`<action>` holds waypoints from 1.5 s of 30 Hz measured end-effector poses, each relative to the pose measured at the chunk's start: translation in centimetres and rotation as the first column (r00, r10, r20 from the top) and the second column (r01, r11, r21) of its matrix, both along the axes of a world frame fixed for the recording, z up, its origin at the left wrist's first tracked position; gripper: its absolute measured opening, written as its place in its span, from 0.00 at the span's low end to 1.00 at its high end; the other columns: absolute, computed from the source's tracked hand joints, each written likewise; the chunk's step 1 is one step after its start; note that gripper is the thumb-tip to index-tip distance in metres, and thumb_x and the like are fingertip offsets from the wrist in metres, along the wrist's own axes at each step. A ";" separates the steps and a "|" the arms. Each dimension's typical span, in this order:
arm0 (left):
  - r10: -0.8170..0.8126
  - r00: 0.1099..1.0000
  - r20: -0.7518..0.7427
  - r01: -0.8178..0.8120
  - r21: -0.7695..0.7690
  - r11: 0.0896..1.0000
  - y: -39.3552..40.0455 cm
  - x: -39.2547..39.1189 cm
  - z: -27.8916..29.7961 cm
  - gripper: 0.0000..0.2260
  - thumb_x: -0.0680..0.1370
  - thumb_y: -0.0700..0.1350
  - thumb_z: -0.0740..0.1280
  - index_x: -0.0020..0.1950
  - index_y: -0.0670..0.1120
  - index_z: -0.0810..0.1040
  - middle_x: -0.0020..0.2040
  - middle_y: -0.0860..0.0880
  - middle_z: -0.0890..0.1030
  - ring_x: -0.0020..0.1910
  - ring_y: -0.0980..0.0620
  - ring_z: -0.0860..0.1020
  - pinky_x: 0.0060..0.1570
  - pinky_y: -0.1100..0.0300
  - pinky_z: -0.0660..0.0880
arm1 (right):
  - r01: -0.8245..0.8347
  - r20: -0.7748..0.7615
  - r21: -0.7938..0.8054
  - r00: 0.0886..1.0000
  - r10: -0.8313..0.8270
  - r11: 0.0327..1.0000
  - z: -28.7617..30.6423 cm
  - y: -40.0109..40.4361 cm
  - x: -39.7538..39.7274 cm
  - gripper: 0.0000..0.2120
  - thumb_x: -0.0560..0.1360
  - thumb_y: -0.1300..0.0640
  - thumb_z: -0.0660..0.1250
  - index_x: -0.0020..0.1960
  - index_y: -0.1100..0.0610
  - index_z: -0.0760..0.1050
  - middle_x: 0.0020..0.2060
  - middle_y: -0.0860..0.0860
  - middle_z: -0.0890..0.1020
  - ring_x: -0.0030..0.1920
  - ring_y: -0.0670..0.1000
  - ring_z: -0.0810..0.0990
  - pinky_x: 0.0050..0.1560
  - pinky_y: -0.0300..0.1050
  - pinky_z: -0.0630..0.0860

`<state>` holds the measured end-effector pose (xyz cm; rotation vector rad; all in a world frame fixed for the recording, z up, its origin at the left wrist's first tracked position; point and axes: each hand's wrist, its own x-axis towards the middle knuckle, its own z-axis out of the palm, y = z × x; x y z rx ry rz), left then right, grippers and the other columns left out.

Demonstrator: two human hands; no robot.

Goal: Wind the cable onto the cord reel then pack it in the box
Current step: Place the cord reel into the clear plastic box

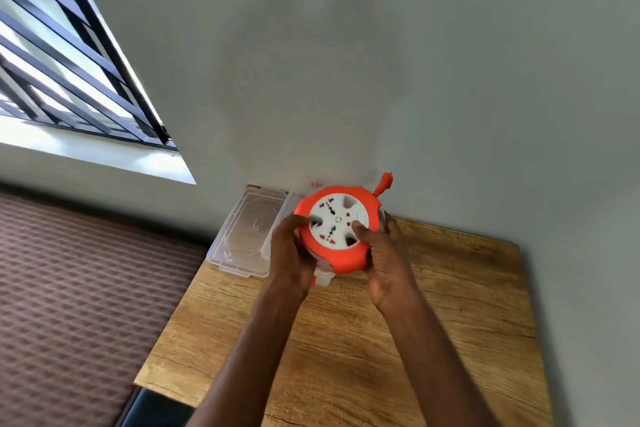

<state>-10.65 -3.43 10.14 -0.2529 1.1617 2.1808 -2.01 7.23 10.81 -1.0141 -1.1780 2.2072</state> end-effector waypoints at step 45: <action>-0.647 0.627 -0.434 0.045 -0.810 0.585 -4.0 -13.9 -9.9 0.16 0.80 0.51 0.73 0.67 0.53 0.79 0.49 0.44 0.88 0.36 0.44 0.86 0.42 0.41 0.85 | -0.779 0.843 0.537 0.500 -0.198 0.324 -4.7 0.5 -11.2 0.14 0.76 0.55 0.70 0.61 0.57 0.81 0.57 0.56 0.85 0.56 0.58 0.83 0.47 0.42 0.70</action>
